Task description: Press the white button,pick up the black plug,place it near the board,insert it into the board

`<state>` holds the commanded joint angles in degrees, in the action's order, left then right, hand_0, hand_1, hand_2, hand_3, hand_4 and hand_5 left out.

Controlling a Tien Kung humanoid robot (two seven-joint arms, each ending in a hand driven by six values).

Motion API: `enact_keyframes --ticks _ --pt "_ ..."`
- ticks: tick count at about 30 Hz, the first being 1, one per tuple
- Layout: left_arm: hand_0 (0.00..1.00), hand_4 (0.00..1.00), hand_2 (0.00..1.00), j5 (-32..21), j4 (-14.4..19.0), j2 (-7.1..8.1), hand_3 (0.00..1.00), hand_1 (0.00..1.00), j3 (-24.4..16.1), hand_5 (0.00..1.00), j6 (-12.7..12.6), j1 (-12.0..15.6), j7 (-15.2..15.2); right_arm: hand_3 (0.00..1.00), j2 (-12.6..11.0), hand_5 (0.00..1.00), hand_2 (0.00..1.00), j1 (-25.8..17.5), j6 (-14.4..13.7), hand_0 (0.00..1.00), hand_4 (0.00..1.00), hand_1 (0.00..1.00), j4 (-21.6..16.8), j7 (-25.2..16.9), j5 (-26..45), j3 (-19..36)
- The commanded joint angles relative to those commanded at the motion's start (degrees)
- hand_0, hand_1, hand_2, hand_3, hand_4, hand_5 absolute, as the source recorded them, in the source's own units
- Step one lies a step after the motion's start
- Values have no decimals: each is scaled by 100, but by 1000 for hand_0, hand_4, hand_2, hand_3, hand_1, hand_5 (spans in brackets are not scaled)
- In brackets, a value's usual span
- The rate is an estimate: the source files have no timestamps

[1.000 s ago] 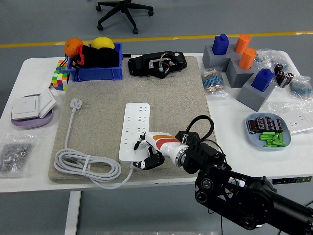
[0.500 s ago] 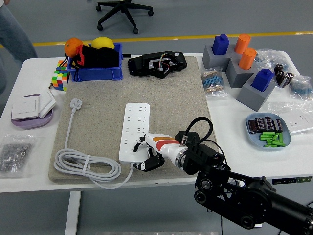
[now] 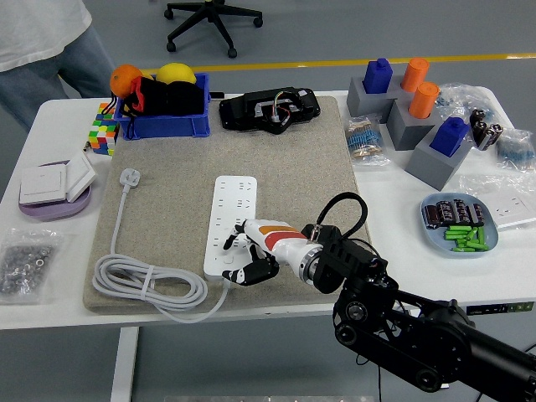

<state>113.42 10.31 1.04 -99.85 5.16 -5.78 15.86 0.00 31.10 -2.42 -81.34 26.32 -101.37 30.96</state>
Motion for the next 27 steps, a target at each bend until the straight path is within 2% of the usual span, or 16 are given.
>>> enact_keyframes --ticks 4,9,10,15,16,21,22,27 --pt "624 538 635 1 0 -5 687 629 -3 399 -1 -2 1 639 -14 347 159 -50 43 2 820 19 -273 -2 -80 231" --pt "624 538 635 -10 0 -11 687 629 6 399 -4 -2 -3 639 -96 347 159 -186 -138 2 820 19 -399 -445 -335 607" --pt "623 538 635 -11 0 -12 688 628 7 398 -3 -2 -3 649 -113 320 306 -212 -171 369 832 250 -384 -549 -366 679" --pt "623 538 635 -39 0 -17 688 628 14 398 -5 1 -4 649 -215 320 306 -396 -217 369 832 250 -305 -929 -466 1102" --pt "623 538 635 -50 0 -19 686 629 17 397 -7 5 -4 677 -245 294 603 -451 -210 653 870 633 -290 -986 -496 1204" --pt "623 538 635 -65 0 -25 686 629 32 397 -8 8 -6 677 -383 294 603 -681 -141 653 870 633 -237 -1176 -475 1593" --pt "623 538 635 -65 0 -25 686 628 34 397 -7 7 -5 790 -403 254 814 -711 -142 843 933 830 -231 -1207 -458 1639" --pt "623 538 635 -62 0 -23 686 628 59 397 1 1 -9 790 -567 254 814 -1036 -186 843 933 830 -166 -1503 -290 2027"
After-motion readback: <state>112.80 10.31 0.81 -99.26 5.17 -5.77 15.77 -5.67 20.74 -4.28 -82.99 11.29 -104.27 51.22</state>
